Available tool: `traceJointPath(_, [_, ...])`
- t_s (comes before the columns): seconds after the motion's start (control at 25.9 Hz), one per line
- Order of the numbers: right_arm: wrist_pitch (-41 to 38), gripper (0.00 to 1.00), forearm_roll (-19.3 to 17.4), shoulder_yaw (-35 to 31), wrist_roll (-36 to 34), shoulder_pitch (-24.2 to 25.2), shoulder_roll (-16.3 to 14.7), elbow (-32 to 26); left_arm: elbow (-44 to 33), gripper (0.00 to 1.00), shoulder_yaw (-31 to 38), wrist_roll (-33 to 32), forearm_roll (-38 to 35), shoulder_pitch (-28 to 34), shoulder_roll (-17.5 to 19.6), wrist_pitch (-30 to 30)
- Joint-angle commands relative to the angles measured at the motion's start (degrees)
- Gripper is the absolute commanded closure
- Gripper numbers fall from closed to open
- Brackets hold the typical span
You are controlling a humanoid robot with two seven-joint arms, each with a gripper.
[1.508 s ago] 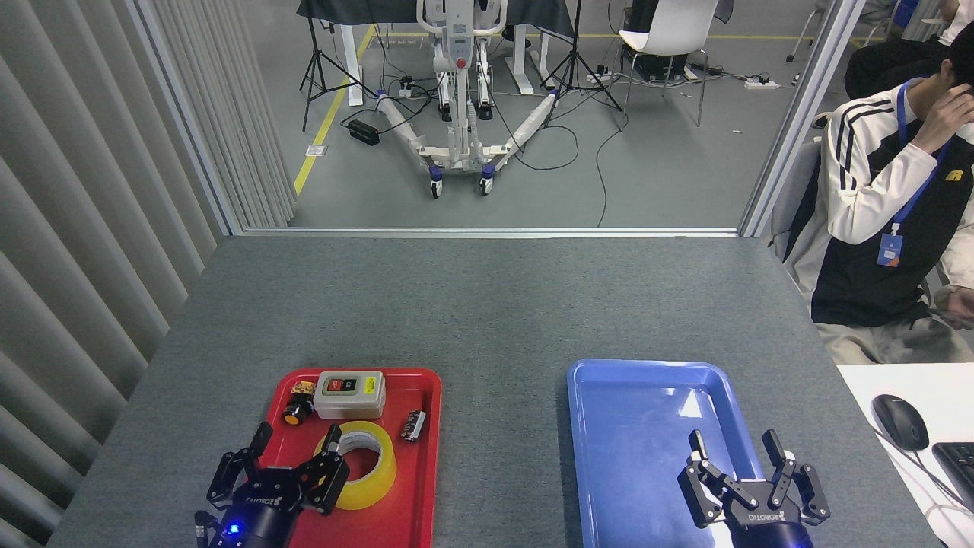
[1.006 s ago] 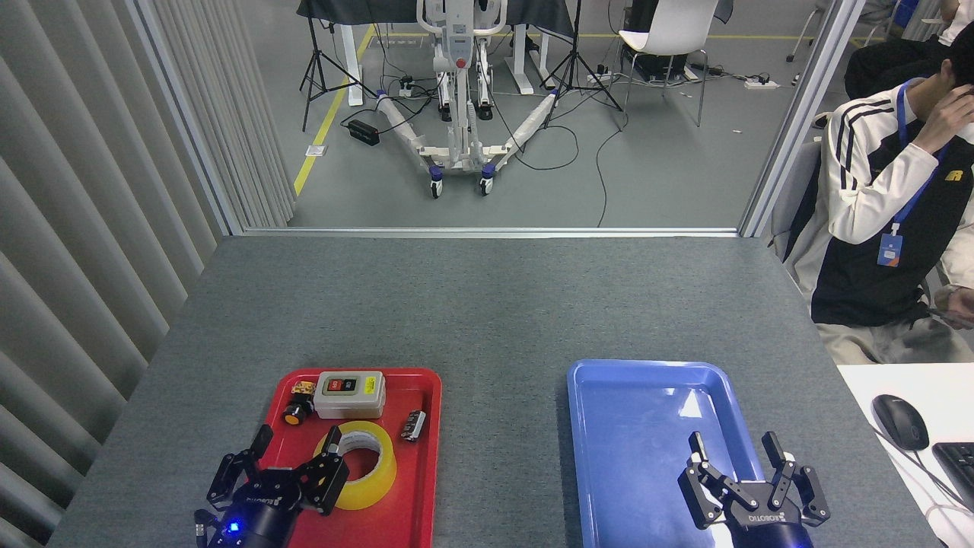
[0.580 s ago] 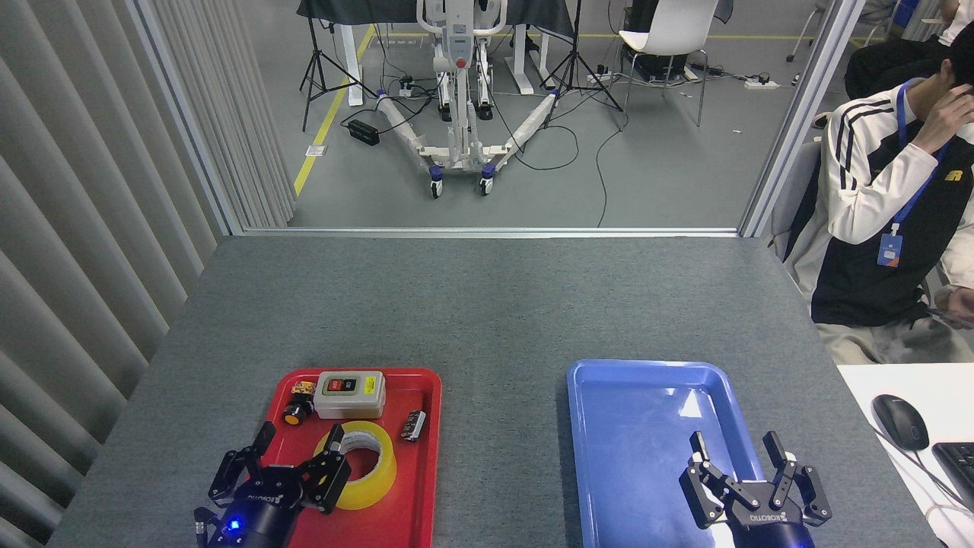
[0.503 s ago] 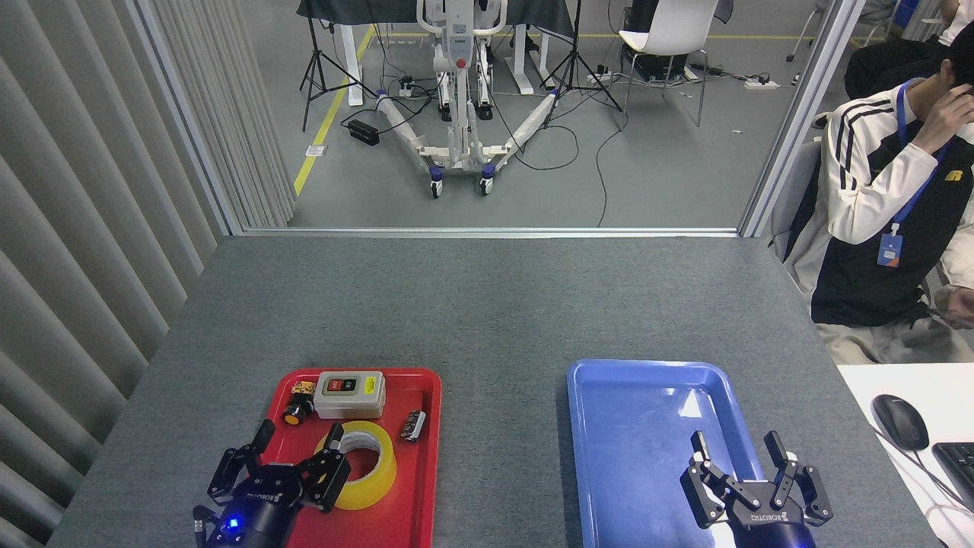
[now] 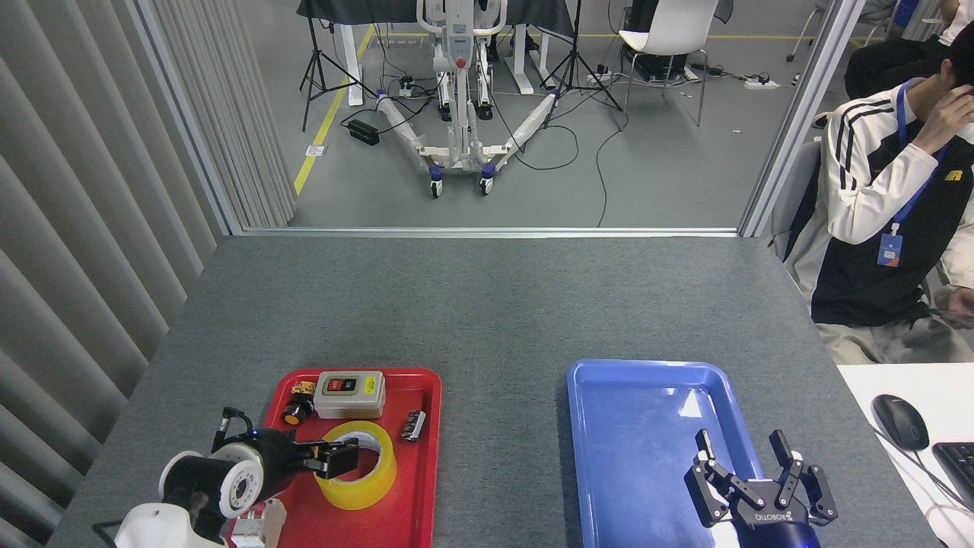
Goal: Place and move tape with both arms
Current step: 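Grasp the yellow tape roll on the red tray with the left gripper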
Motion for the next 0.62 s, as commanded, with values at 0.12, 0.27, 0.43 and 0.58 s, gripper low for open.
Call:
traceJointPath(0.12, [0.0,0.0,0.0,0.0,0.0,0.1,0.1,0.0,9.5,0.01,-4.8,-5.1,0.6,-6.9,1.6,-1.5])
traceJointPath(0.27, [0.0,0.0,0.0,-0.1,0.0,0.1,0.0,0.0,14.8,0.01,-5.2,-5.1,0.4,-10.7,1.5,-4.2])
traceJointPath(0.43, [0.1,0.0,0.0,-0.1,0.0,0.1,0.3,0.0,17.9,0.01,-5.2,-5.1,-0.1,-11.4,1.3,-4.3])
traceJointPath(0.58, [0.0,0.0,0.0,-0.1,0.0,0.2,0.3,0.0,21.5,0.02,-5.2,-5.0,-0.5,-12.1,0.6,-4.3])
